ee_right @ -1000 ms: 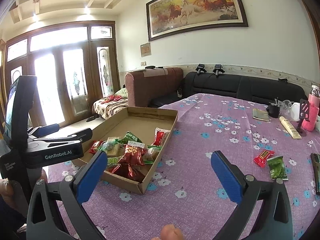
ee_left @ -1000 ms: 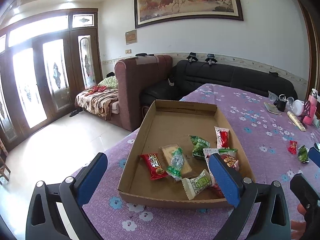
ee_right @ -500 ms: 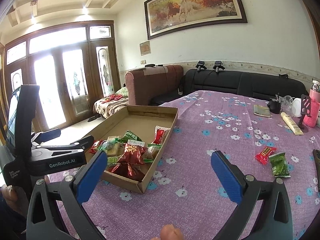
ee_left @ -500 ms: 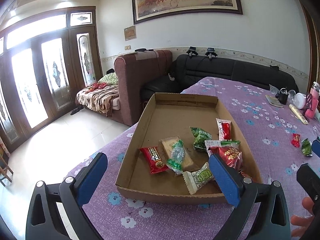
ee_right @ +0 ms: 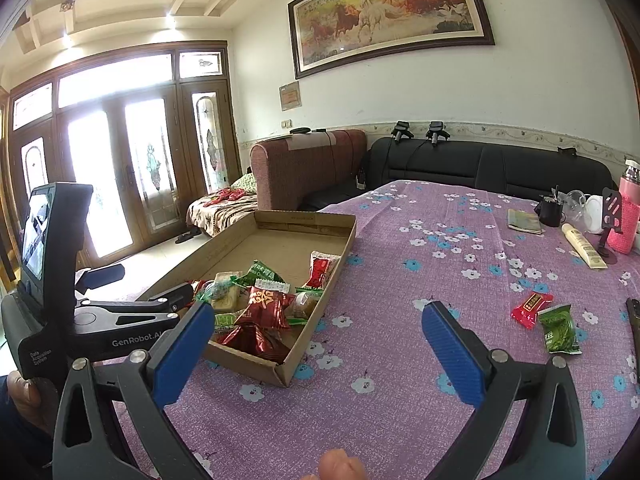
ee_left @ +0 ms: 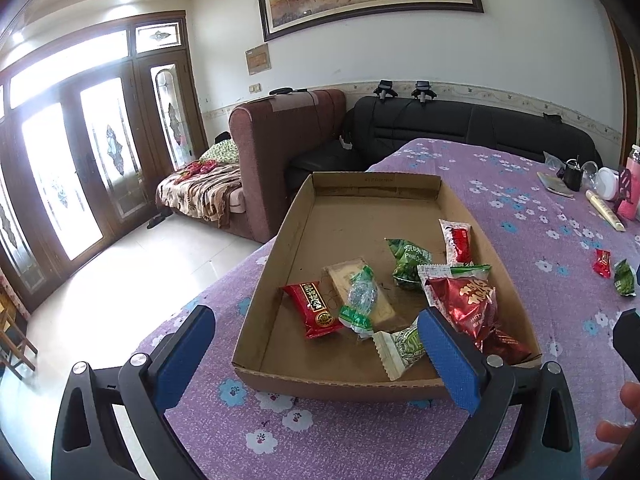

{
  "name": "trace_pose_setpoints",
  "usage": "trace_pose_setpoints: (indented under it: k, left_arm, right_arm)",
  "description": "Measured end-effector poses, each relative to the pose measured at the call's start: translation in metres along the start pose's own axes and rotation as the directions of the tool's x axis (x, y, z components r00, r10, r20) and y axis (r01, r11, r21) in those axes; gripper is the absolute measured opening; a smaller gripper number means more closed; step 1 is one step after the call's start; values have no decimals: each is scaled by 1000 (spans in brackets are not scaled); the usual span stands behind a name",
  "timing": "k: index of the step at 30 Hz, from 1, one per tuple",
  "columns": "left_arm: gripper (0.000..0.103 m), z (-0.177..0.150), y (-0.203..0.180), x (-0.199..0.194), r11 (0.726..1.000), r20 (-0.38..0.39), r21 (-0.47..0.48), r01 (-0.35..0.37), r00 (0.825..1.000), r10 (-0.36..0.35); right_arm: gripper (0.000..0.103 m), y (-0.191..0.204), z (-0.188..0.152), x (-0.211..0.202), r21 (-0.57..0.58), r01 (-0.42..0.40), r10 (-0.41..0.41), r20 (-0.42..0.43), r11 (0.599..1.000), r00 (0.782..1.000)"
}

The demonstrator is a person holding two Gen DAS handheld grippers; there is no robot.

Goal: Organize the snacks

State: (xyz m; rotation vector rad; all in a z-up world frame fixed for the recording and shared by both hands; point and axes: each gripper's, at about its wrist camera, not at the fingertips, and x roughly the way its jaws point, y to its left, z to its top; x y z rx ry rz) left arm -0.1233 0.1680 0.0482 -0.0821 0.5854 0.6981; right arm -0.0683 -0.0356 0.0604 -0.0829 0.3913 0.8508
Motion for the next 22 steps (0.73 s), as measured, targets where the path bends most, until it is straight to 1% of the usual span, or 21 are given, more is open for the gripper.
trace_pose_setpoints:
  k: [14,16,19,21,22]
  left_arm:
    - [102,0,5,2,1000,-6,-8,-2,1000,2]
    - [102,1,5,2,1000,-8,2,-13,1000,13]
    - [102,1,4,0,997,-4,35,-70,997,71]
    - [102,0,4,-2,996,6,44,-82,997,81]
    - [102,0,5,-3,996,8,45,-74,997,73]
  right_arm:
    - [103,-1,0,0,3,-1,1,-1,1000,1000]
    - [103,-2,0,0,3,-1,1,-1,1000,1000]
    - [103,-1,-2,1,4,-1,1,-3,1000,1000]
    - [103,-2,-2,1,6,-1,1,-3,1000,1000]
    - [103,-2,-2,1,7,0,0,-3,1000,1000]
